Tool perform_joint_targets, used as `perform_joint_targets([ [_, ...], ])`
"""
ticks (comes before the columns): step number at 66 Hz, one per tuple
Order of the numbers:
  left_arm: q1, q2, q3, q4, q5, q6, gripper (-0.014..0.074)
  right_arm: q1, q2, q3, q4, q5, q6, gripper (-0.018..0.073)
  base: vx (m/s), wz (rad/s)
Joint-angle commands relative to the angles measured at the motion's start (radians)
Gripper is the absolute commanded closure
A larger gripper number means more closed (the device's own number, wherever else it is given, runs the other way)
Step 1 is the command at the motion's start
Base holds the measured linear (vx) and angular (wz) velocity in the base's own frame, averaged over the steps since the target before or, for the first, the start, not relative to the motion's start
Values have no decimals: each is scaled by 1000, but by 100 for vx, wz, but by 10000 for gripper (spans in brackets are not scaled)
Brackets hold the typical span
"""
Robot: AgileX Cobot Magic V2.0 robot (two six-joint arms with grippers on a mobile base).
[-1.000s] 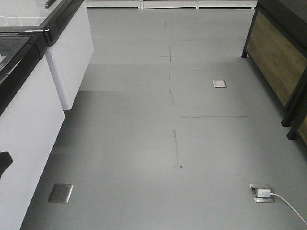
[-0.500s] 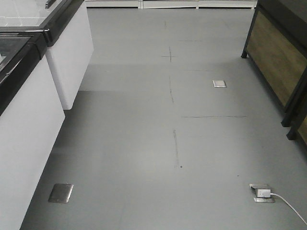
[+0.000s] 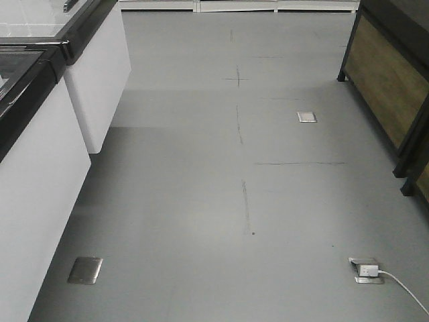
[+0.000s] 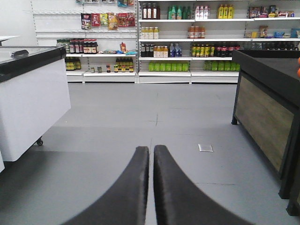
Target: Left arm holds basket, right arm returns cookies
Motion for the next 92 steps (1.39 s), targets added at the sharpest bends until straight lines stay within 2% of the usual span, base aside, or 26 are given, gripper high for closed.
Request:
perform_joint_targets([
  [1,90,11,-32,-167,-45,31,94,-6,-14,17,-4,-72,-7,565,0,0],
  [15,214,91,-33,-343,-115,47,94,-6,-14,17,-5,-72,-7,565,0,0],
  [24,271,168,-33,-501,-133,149,94,-6,-14,17,-5,-72,-7,565,0,0],
  [35,319,278,-33,-775,-143,314,94,-6,-14,17,-5,-72,-7,565,0,0],
  [43,346,343,-33,-870,-139,366,94,-6,-14,17,-5,-72,-7,565,0,0],
  [54,349,415,-51,-893,-130,380,94,-6,-14,17,-5,-72,-7,565,0,0],
  [62,349,470,-139,-868,-112,380,94,-6,-14,17,-5,-72,-7,565,0,0],
  [66,348,495,-201,-831,-112,374,94,-6,-14,17,-5,-72,-7,565,0,0],
  [71,348,523,-272,-760,-112,322,94,-6,-14,17,-5,-72,-7,565,0,0],
  [76,347,553,-327,-651,-102,210,94,-6,-14,17,-5,-72,-7,565,0,0],
  [81,344,584,-367,-599,-86,163,94,-6,-14,17,-5,-72,-7,565,0,0],
  [92,344,632,-408,-642,-81,161,94,-6,-14,17,-5,-72,-7,565,0,0],
])
